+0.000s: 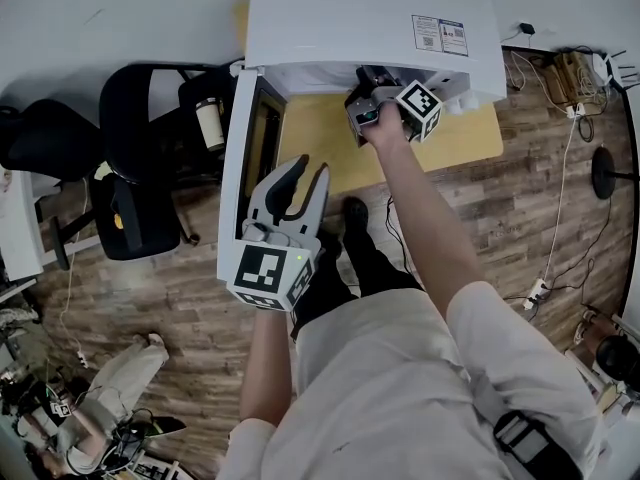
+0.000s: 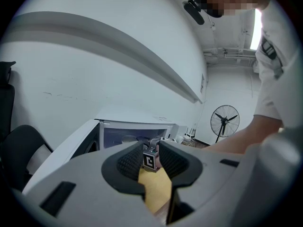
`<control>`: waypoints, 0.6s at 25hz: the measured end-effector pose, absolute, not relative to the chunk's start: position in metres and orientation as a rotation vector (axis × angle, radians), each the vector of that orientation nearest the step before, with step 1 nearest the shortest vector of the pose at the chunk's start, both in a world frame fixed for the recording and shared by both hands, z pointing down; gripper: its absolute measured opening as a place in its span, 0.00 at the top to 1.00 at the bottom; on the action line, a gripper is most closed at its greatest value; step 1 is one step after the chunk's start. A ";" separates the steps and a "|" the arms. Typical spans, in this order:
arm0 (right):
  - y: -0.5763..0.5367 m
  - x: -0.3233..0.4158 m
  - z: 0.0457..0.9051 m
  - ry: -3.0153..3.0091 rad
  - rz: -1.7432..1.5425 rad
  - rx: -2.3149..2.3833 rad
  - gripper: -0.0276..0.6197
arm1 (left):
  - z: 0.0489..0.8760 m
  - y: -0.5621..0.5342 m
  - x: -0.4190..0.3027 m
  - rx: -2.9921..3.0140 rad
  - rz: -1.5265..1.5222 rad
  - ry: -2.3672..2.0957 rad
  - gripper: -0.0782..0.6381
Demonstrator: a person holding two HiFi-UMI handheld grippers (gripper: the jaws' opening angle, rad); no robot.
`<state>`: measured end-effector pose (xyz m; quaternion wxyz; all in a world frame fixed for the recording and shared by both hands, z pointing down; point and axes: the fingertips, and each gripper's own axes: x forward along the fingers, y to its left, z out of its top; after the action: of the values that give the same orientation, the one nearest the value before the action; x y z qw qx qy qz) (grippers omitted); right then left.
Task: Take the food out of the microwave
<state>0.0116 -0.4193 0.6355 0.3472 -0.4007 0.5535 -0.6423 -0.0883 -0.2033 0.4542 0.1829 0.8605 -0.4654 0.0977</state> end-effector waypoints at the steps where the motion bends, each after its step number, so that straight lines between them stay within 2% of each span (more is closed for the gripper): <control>1: -0.421 0.011 0.636 1.435 -1.671 -1.044 0.55 | 0.454 -0.204 -0.088 2.426 0.275 -1.314 0.75; 15: -0.427 0.008 0.646 1.430 -1.744 -1.160 0.68 | 0.453 -0.206 -0.089 2.413 0.274 -1.335 0.75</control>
<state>0.0083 -0.4275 0.6461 0.2979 -0.4367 0.5383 -0.6563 -0.0895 -0.2063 0.4534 0.1842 0.8559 -0.4734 0.0970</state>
